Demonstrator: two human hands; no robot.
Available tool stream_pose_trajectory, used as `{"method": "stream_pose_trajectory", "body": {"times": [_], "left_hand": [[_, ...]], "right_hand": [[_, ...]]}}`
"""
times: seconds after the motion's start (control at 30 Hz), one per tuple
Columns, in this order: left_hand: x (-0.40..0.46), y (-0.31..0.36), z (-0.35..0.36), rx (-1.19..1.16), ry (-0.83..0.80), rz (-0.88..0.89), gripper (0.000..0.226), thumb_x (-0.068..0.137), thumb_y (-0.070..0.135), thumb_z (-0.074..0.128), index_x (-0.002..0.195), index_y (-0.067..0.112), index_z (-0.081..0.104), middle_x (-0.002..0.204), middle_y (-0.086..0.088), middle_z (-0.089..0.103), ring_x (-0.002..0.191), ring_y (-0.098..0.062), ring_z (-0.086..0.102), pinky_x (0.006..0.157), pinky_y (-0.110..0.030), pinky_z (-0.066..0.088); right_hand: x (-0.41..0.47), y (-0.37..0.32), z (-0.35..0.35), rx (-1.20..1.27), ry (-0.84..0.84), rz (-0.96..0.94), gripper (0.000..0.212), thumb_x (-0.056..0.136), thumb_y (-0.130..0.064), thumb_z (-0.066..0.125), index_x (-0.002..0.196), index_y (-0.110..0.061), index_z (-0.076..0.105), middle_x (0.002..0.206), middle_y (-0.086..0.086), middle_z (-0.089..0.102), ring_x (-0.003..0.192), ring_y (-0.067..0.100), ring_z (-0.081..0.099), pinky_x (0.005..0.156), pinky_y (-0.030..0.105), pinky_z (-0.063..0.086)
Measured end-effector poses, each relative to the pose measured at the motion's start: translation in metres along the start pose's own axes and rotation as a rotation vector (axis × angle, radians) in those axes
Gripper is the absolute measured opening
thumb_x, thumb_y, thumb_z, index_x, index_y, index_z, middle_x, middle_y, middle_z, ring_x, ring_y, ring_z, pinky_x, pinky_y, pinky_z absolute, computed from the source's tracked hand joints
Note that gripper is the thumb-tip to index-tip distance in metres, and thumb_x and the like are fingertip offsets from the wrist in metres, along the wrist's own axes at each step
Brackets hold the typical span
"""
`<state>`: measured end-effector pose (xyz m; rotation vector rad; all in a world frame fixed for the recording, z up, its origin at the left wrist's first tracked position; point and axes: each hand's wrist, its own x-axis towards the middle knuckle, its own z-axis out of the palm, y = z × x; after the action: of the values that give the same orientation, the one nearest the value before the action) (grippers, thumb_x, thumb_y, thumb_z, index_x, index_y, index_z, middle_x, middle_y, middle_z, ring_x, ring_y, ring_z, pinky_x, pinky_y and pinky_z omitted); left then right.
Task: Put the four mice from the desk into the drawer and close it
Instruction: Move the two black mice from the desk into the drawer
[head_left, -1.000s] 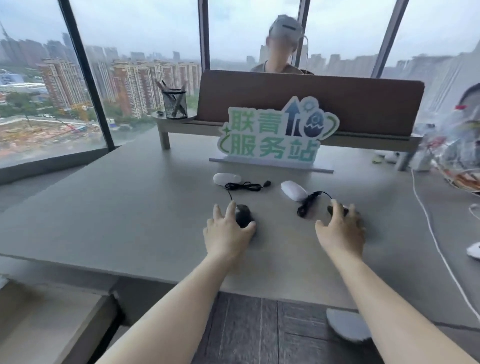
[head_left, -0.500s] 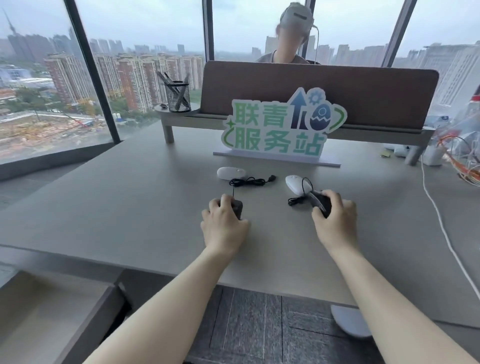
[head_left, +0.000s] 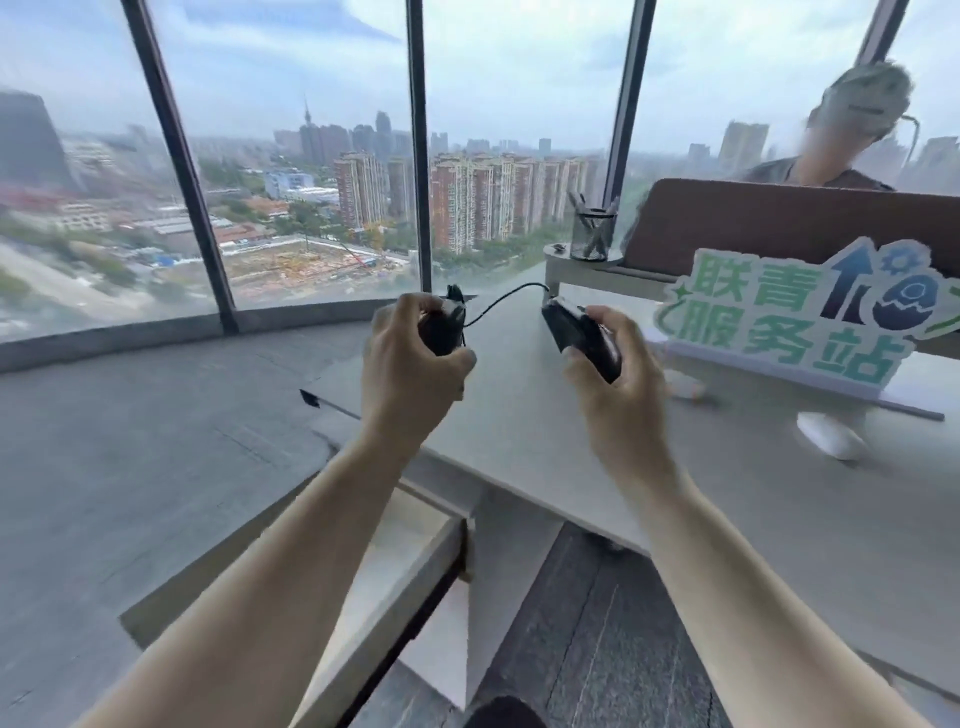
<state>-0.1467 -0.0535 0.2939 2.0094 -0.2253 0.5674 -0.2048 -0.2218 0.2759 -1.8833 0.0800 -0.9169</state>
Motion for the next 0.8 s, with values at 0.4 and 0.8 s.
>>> {"method": "stream_pose_trajectory", "body": {"times": [0.4,0.8], "left_hand": [[-0.03,-0.19,-0.067,0.165,0.033,-0.416,0.051,0.071,0.024,0.066,0.121,0.018,0.056,0.116,-0.008,0.052,0.108,-0.029,0.053,0.097,-0.043,0.045],[-0.077,-0.322,0.001,0.346,-0.203,-0.805,0.052,0.075,0.023,0.061,0.127,0.022,0.051,0.134,-0.01,0.044,0.118,-0.036,0.041,0.101,-0.037,0.035]], "right_hand": [[-0.097,0.045,0.185,-0.055,-0.524,0.241,0.04,0.092,-0.026,0.058,0.132,-0.028,0.052,0.118,0.003,0.043,0.099,0.014,0.051,0.082,0.02,0.041],[-0.126,0.151,0.266,-0.731,-0.958,0.267,0.041,0.091,-0.018,0.046,0.131,-0.024,0.042,0.132,0.015,0.036,0.115,0.033,0.044,0.09,0.044,0.05]]}}
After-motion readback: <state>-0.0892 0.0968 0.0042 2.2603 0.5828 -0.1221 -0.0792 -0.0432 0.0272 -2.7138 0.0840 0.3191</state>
